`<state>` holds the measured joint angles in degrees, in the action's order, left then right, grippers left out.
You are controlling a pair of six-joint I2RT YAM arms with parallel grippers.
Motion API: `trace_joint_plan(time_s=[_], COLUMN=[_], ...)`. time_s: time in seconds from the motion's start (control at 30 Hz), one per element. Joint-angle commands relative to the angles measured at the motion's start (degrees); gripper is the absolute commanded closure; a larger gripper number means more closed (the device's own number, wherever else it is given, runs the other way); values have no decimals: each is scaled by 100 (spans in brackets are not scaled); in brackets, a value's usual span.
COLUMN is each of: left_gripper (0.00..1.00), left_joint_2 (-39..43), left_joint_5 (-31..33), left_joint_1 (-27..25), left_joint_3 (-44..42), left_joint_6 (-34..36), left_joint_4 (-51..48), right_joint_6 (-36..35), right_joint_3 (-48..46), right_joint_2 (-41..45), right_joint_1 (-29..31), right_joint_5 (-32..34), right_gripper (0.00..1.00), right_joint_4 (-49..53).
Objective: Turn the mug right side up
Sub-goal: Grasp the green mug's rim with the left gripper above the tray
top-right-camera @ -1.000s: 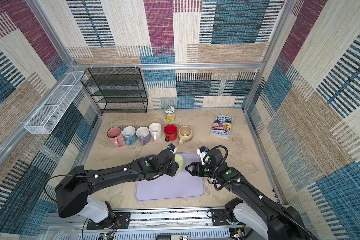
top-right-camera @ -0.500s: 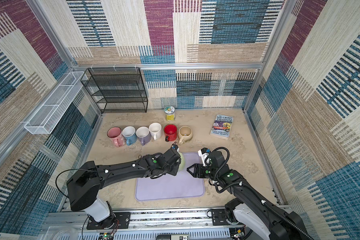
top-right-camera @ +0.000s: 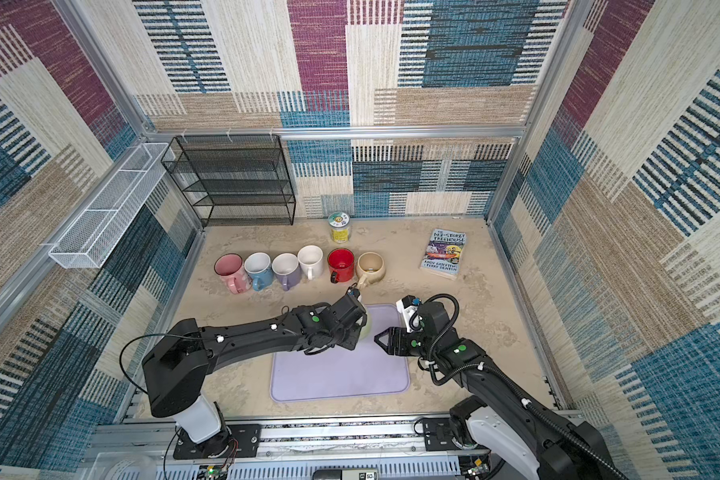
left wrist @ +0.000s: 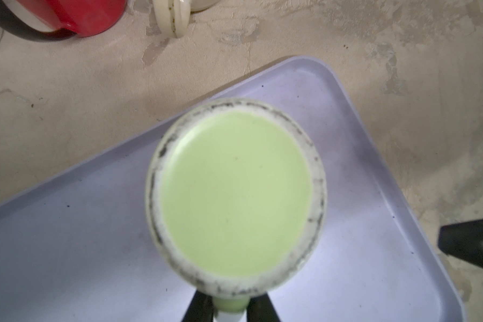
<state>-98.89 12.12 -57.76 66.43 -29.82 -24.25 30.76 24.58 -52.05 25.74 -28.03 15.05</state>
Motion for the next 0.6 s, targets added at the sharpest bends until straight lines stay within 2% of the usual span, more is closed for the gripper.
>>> trace_joint_plan(time_s=[0.0,0.13,0.23,0.57], left_gripper=[83,88,100,100], left_joint_2=[-36,-21,31,442], left_joint_5=[120,124,131,146], left_joint_1=[8,9,9,17], left_joint_3=[53,32,-15,-168], left_joint_6=[85,91,100,265], left_joint_4=[-92,-80,-39,116], right_joint_6=[-44,-17,-9,33], right_joint_3=[-30,-68,-69,-42], right_joint_2=[30,70,66,117], right_joint_1=[-7,-7,-7,-16], right_joint_5=[-7,-27,-44,-228], right_gripper=[36,36,36,35], right_joint_4=[-68,-106,-115,-216])
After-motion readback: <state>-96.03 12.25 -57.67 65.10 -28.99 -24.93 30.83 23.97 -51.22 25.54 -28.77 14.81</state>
